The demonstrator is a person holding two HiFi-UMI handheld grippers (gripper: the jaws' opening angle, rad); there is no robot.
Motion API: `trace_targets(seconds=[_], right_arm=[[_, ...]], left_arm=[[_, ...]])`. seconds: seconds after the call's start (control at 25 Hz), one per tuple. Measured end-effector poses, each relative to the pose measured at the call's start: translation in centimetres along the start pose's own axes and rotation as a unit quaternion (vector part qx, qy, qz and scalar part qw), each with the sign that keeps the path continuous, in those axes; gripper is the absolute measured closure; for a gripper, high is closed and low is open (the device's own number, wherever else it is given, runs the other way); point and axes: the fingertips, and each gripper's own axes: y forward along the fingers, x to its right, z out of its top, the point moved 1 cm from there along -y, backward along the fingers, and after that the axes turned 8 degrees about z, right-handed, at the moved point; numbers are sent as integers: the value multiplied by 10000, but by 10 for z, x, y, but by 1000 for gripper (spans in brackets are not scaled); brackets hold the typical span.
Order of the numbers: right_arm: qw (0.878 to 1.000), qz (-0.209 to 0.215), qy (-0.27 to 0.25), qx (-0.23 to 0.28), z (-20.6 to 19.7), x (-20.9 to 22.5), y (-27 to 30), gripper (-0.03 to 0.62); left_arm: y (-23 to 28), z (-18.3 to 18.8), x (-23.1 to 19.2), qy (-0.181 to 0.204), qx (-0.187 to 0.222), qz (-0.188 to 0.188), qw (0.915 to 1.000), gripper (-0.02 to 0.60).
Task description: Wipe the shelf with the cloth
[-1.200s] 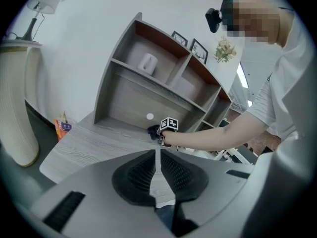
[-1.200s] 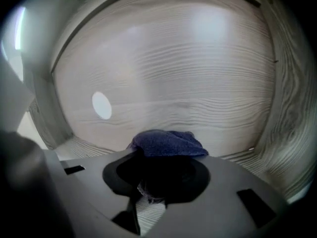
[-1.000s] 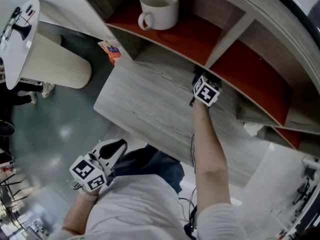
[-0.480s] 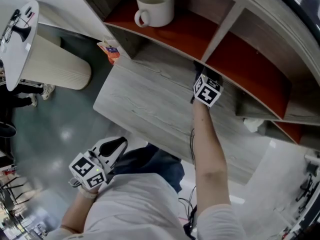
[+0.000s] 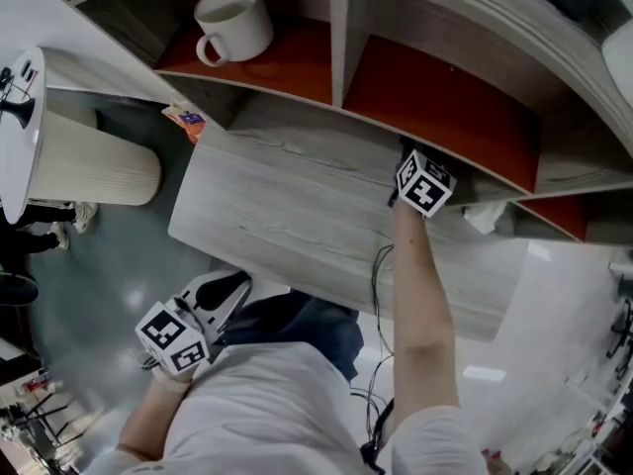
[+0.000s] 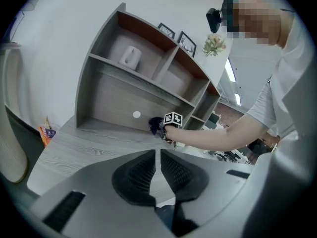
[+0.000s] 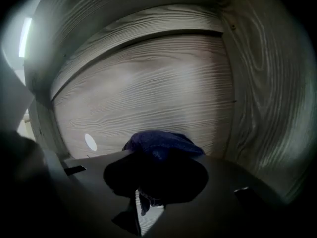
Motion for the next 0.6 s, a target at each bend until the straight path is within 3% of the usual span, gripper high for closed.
trace_targets(seconds=[0.32,0.6], right_arm=[[9949,-845,525,187,9,70,-27,494],[9922,-1041,521,448,24,72,-37,500]], left_arm=[[9,6,1,139,-81,-175,9997,540],[13,9,3,186,-108,-278,9994,540]])
